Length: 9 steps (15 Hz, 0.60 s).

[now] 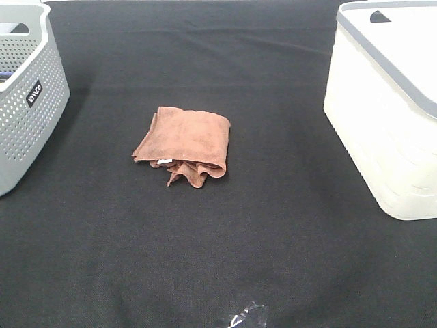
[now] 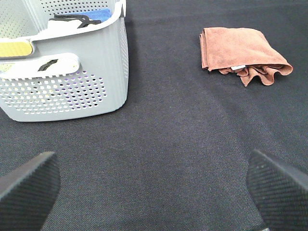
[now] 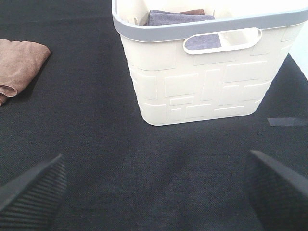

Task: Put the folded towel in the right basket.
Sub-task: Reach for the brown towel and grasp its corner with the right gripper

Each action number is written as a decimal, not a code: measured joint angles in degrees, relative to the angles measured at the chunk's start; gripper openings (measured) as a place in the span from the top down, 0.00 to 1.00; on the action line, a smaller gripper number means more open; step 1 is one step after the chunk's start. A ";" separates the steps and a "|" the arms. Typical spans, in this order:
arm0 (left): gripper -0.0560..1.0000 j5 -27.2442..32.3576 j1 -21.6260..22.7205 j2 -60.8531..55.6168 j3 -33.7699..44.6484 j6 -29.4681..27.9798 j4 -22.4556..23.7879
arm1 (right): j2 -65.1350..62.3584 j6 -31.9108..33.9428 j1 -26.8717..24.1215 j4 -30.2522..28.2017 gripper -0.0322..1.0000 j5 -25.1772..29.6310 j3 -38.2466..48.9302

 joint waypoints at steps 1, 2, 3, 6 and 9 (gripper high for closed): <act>0.02 0.00 0.00 0.00 0.00 0.00 0.00 | 0.00 0.00 0.00 0.29 0.04 0.00 0.00; 0.02 0.00 0.00 0.00 0.00 0.00 0.00 | 0.00 0.00 0.00 0.00 0.04 0.00 0.00; 0.02 0.00 0.00 0.00 0.00 0.00 0.00 | 0.00 0.00 0.00 0.00 0.04 0.00 0.00; 0.02 0.00 0.00 0.00 0.00 0.00 0.00 | 0.00 0.00 0.00 0.00 0.04 0.00 0.00; 0.02 0.00 0.00 0.00 0.00 0.00 0.00 | 0.00 0.00 0.00 0.00 0.04 0.00 0.00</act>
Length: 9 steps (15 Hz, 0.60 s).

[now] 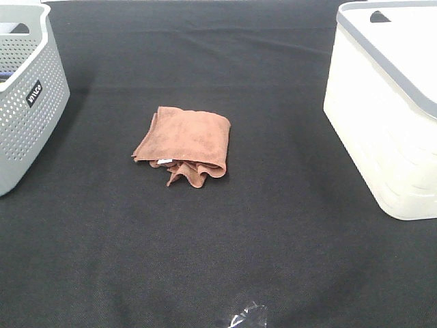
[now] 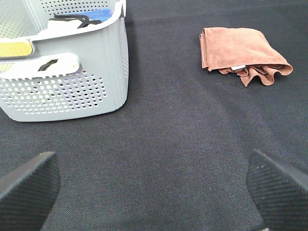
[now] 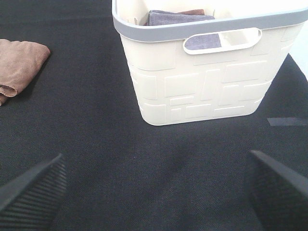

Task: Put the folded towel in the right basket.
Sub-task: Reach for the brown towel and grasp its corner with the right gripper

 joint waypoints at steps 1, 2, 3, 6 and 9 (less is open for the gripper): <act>0.02 0.00 0.00 0.00 0.00 0.00 0.00 | 0.00 0.00 0.00 0.00 0.04 0.00 0.00; 0.02 0.00 0.00 0.00 0.00 0.00 0.00 | 0.00 0.00 0.00 0.00 0.04 0.00 0.00; 0.02 0.00 0.00 0.00 0.00 0.00 0.00 | 0.00 0.00 0.00 0.00 0.04 0.00 0.00; 0.02 0.00 0.00 0.00 0.00 0.00 0.00 | 0.00 0.00 0.00 0.00 0.04 0.00 0.00; 0.02 0.00 0.00 0.00 0.00 0.00 0.00 | 0.34 -0.06 0.00 0.00 0.04 -0.06 0.00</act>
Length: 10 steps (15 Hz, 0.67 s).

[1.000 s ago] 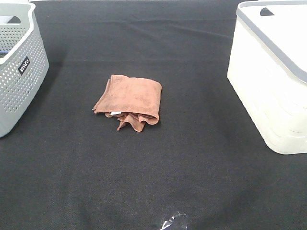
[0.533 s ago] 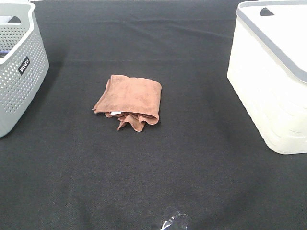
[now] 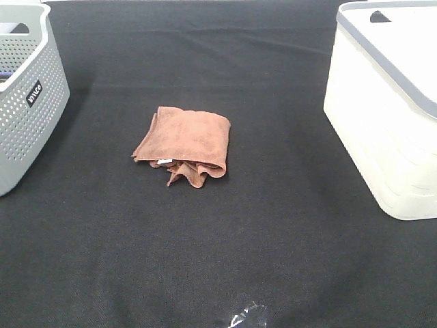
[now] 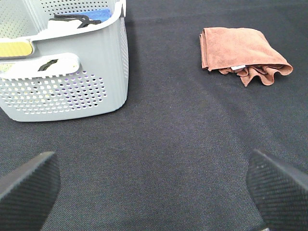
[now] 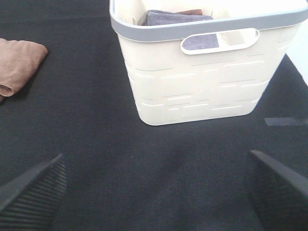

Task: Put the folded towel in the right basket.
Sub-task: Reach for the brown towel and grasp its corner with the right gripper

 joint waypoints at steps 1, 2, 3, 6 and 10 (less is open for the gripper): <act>0.02 0.00 0.00 0.00 0.00 0.00 0.00 | 1.43 0.00 0.00 -0.46 0.04 -0.06 -0.40; 0.02 0.00 0.00 0.00 0.00 0.00 0.00 | 6.70 -0.06 0.00 0.00 0.04 0.11 -3.27; 0.02 0.00 0.00 0.00 0.00 0.00 0.00 | 12.61 -0.23 0.00 0.34 0.04 1.38 -6.47; 0.02 0.00 0.00 0.00 0.00 0.00 0.00 | 26.70 -0.06 0.00 2.41 0.04 7.28 -16.56; 0.02 0.00 0.00 0.00 0.00 0.00 0.00 | 52.65 0.46 0.00 10.60 0.04 8.77 -39.65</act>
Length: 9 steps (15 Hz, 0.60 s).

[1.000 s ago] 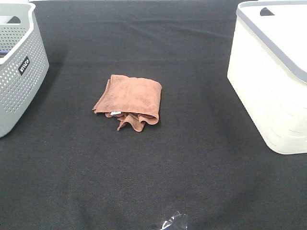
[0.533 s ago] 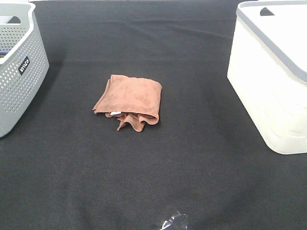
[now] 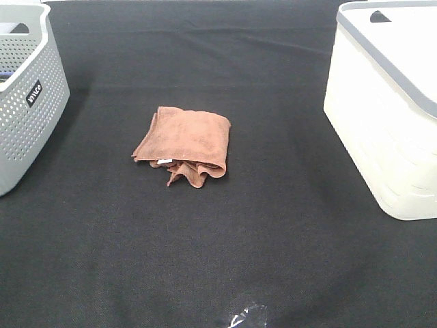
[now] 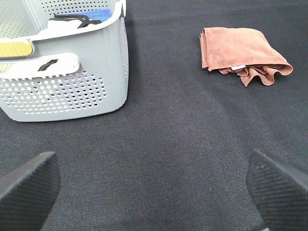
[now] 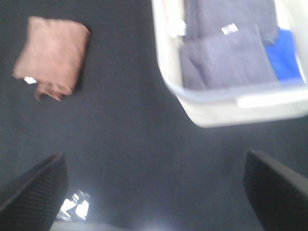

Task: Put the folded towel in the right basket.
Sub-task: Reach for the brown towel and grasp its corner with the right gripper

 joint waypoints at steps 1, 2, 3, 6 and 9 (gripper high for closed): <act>0.02 0.00 0.00 0.00 0.00 0.00 0.00 | 3.15 0.00 0.00 0.86 0.04 0.00 -2.98; 0.02 0.00 0.00 0.00 0.00 0.00 0.00 | 6.07 0.00 0.00 1.38 0.04 0.00 -5.33; 0.02 0.00 0.00 0.00 0.00 0.00 0.00 | 8.65 0.00 0.00 2.06 0.04 0.00 -7.22; 0.02 0.00 0.00 0.00 0.00 0.00 0.00 | 18.39 0.00 0.97 4.07 0.04 -0.17 -12.43; 0.02 0.00 0.00 0.00 0.00 0.00 0.00 | 30.71 1.95 10.94 4.35 0.04 -3.44 -17.65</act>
